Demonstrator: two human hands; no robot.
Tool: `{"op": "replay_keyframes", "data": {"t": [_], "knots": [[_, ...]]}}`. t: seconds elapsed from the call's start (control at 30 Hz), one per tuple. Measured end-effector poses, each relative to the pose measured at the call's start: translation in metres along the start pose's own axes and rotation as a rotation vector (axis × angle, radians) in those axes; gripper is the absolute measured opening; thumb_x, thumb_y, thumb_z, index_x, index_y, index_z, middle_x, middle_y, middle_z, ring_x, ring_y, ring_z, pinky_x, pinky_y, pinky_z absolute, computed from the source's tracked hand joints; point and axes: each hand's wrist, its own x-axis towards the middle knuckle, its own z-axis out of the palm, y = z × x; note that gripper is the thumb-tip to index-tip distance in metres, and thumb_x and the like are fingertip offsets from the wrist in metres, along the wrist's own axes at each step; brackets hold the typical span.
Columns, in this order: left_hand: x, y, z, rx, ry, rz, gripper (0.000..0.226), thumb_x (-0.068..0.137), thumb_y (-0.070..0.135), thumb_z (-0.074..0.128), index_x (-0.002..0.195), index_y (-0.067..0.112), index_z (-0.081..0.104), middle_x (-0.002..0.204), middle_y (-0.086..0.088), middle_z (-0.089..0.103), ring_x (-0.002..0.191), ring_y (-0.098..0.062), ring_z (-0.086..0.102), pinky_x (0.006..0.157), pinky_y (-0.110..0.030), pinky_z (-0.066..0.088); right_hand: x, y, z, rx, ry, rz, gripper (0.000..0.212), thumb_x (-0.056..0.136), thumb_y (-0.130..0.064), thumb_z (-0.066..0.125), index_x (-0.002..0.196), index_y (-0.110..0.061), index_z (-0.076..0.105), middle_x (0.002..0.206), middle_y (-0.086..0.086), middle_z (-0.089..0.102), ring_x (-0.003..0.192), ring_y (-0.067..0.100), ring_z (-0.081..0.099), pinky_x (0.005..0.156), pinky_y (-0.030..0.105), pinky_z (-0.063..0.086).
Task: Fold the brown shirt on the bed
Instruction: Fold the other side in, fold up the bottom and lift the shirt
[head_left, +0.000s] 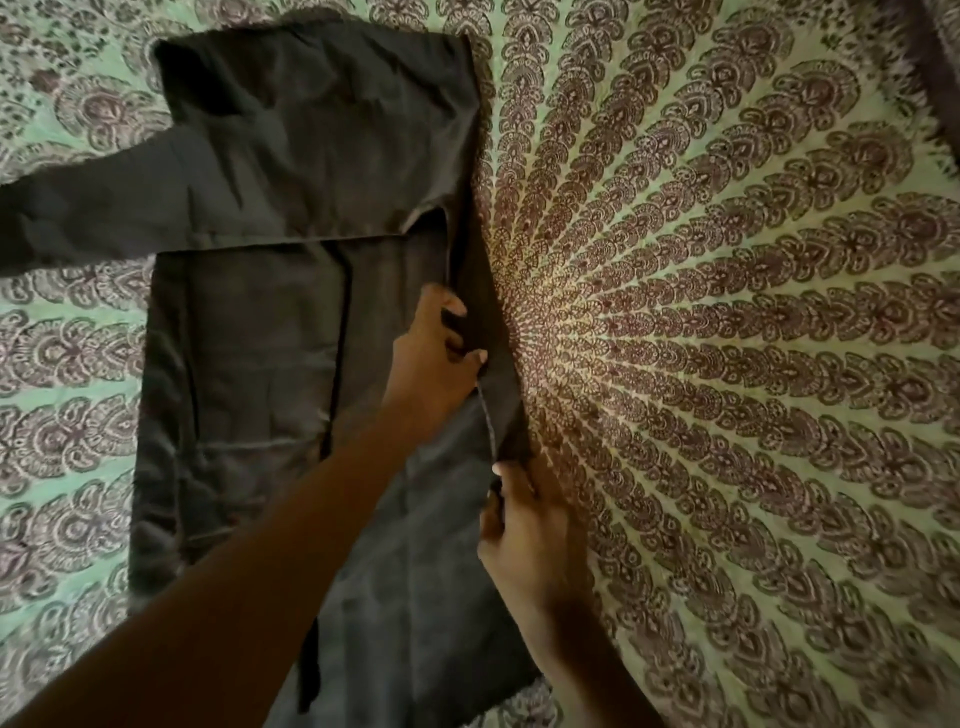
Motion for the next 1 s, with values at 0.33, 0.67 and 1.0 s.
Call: {"op": "replay_keyframes", "data": {"t": [0.33,0.67,1.0], "knots": [[-0.076,-0.016,0.016,-0.197,-0.121,-0.118,0.059,0.084,0.011,0.080,0.138,0.017,0.058,0.119,0.001,0.067,0.090,-0.003,0.071,0.082,-0.037,0.065,-0.084,0.020,0.002,0.003,0.062,0.270,0.040,0.084,-0.017,0.073,0.120,-0.017,0.055,0.109,0.013,0.065,0.093,0.033,0.067,0.071,0.047,0.060],[-0.139,-0.032,0.015,0.100,-0.274,-0.029,0.030,0.083,0.014,0.080,0.110,0.022,0.071,0.110,0.002,0.067,0.100,-0.013,0.063,0.078,-0.021,0.046,-0.127,0.004,0.011,-0.018,0.112,-0.070,0.053,0.055,-0.007,0.087,0.106,-0.015,0.074,0.102,0.008,0.069,0.088,0.027,0.069,0.076,0.039,0.056],[-0.168,-0.056,0.007,0.237,-0.283,0.134,0.046,0.080,0.007,0.081,0.121,0.016,0.063,0.112,-0.005,0.054,0.097,-0.021,0.057,0.080,-0.024,0.043,-0.149,0.022,0.016,0.303,0.126,-0.121,0.021,0.093,-0.026,0.063,0.107,-0.012,0.071,0.102,0.008,0.064,0.087,0.023,0.064,0.068,0.036,0.058]]}}
